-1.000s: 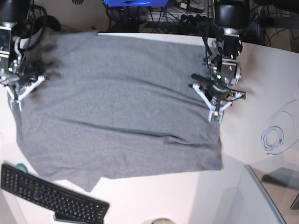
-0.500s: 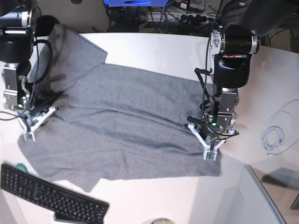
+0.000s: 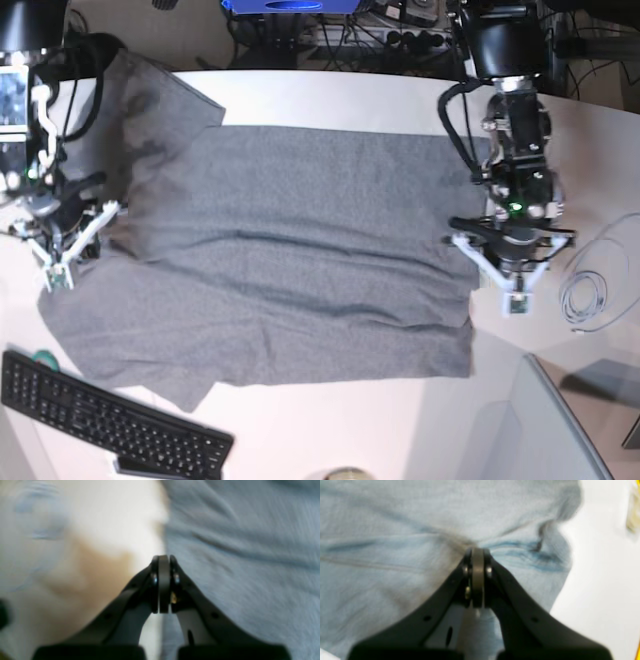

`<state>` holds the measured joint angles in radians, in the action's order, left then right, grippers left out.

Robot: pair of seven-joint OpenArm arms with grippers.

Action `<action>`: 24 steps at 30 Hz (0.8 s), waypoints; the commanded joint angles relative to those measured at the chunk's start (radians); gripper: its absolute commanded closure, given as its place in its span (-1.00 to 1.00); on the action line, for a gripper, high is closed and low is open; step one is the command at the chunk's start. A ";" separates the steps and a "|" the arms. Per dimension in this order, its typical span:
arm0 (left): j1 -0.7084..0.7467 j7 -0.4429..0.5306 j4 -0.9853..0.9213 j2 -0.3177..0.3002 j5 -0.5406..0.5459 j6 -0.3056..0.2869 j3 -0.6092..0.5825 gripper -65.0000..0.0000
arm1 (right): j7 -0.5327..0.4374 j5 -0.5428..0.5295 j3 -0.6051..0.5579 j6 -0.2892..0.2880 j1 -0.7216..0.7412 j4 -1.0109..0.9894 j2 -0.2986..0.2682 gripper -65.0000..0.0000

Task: Layout the t-shirt on the table in an organized manner, then fold the t-shirt properly
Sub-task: 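Pull the grasped shirt edge with both grippers to the table edge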

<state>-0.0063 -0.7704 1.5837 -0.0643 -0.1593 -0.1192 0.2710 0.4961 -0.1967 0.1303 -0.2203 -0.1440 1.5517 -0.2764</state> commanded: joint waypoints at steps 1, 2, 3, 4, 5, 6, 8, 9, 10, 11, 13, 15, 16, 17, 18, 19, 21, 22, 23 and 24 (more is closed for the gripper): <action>0.024 0.001 0.056 -0.002 0.008 0.003 0.021 1.00 | -0.023 0.001 0.009 0.005 -0.012 0.054 -0.005 1.00; 0.053 0.001 0.100 -0.002 0.034 0.003 0.046 1.00 | -0.023 0.001 0.010 0.005 -0.042 0.099 0.009 1.00; 0.093 0.001 0.137 -0.002 0.079 0.003 0.073 1.00 | -0.023 0.001 0.018 0.005 -0.076 0.137 0.019 1.00; 0.133 0.002 0.166 -0.006 0.135 0.003 0.098 1.00 | -0.023 0.001 0.041 0.005 -0.110 0.177 0.029 1.00; 0.170 0.004 0.183 -0.009 0.195 0.003 0.118 0.79 | -0.023 0.001 0.058 0.005 -0.134 0.204 0.044 1.00; 0.210 0.004 0.194 -0.012 0.266 0.003 0.138 0.55 | -0.023 0.001 0.076 0.003 -0.159 0.229 0.064 1.00; 0.282 0.006 0.192 -0.032 0.418 0.003 0.179 0.11 | -0.023 0.001 0.131 0.003 -0.205 0.266 0.095 1.00; 0.311 0.007 0.180 -0.036 0.473 0.003 0.198 -0.05 | -0.023 0.001 0.150 0.002 -0.219 0.275 0.104 1.00; 0.338 0.022 0.159 -0.038 0.531 0.003 0.219 -0.21 | -0.023 0.001 0.165 0.002 -0.234 0.281 0.108 1.00; 0.365 0.058 0.132 -0.039 0.579 0.003 0.236 -0.33 | -0.023 0.001 0.177 0.002 -0.246 0.281 0.111 1.00; 0.404 0.148 0.065 -0.039 0.626 0.002 0.245 -0.49 | -0.024 0.001 0.190 0.002 -0.262 0.273 0.111 1.00; 0.429 0.253 -0.003 -0.041 0.642 -0.014 0.213 -0.57 | -0.024 -0.001 0.202 0.002 -0.274 0.269 0.111 1.00; 0.435 0.299 -0.030 -0.048 0.642 -0.049 0.190 -0.58 | -0.024 -0.001 0.200 0.002 -0.277 0.266 0.111 1.00; 0.435 0.328 -0.055 -0.052 0.643 -0.096 0.172 -0.57 | -0.024 -0.001 0.200 0.002 -0.277 0.266 0.111 1.00; 0.435 0.352 -0.081 -0.050 0.642 -0.141 0.164 -0.57 | -0.024 -0.001 0.200 0.002 -0.280 0.264 0.111 1.00; 0.435 0.366 -0.101 -0.048 0.642 -0.164 0.161 -0.57 | -0.024 -0.001 0.199 0.002 -0.282 0.264 0.111 1.00; 0.427 0.375 -0.134 -0.045 0.642 -0.172 0.162 -0.57 | -0.024 -0.001 0.196 0.002 -0.282 0.264 0.111 1.00; 0.426 0.377 -0.148 -0.045 0.642 -0.172 0.162 -0.57 | -0.024 -0.001 0.196 0.002 -0.282 0.264 0.111 1.00; 0.418 0.377 -0.153 -0.045 0.642 -0.172 0.162 -0.57 | -0.024 -0.001 0.196 0.002 -0.282 0.264 0.111 1.00; 0.411 0.377 -0.156 -0.044 0.642 -0.172 0.162 -0.57 | -0.024 -0.001 0.196 0.002 -0.282 0.264 0.111 1.00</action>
<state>0.4107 -0.3996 1.4155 -0.1032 0.4736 -0.2882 0.4313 0.4961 -0.1940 0.3225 -0.2184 -0.4278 1.7996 -0.1555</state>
